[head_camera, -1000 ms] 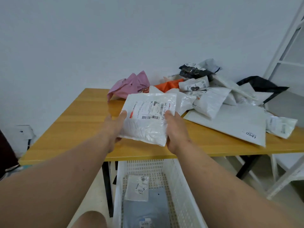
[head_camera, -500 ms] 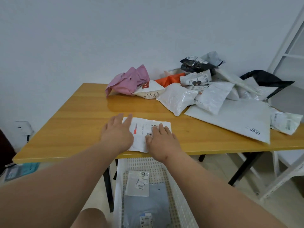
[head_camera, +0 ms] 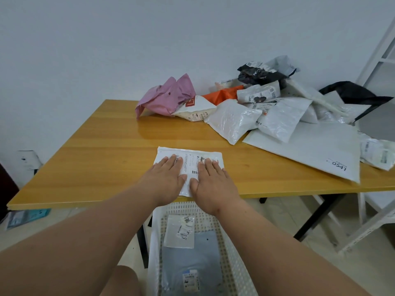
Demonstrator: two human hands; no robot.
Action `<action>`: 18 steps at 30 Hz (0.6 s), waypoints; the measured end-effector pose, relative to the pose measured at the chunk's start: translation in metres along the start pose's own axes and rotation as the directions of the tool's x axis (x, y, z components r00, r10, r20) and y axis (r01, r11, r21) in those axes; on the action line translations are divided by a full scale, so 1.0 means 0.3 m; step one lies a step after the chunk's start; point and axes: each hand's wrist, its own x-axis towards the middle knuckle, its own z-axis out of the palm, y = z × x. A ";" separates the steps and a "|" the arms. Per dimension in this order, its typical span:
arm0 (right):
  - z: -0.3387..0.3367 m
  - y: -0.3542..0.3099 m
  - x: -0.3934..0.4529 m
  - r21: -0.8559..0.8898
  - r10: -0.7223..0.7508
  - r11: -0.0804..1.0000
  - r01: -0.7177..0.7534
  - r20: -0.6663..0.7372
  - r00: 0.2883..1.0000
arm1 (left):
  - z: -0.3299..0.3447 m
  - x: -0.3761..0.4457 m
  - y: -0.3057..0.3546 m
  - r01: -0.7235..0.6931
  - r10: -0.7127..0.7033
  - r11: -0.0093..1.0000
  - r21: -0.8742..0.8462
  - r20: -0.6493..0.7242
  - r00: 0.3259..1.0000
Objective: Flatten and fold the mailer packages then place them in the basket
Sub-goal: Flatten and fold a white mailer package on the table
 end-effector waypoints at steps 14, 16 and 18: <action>0.030 0.003 0.001 -0.041 -0.016 0.999 0.014 -0.046 0.999 | 0.012 -0.019 0.014 0.012 -0.012 1.000 0.005 -0.039 0.999; 0.029 0.002 0.003 -0.039 -0.016 0.999 0.014 -0.043 0.999 | 0.010 -0.019 0.013 0.007 -0.007 1.000 0.007 -0.038 0.999; 0.028 0.000 0.003 -0.032 -0.012 0.999 0.011 -0.046 0.999 | 0.010 -0.019 0.012 0.007 -0.006 1.000 0.007 -0.039 0.999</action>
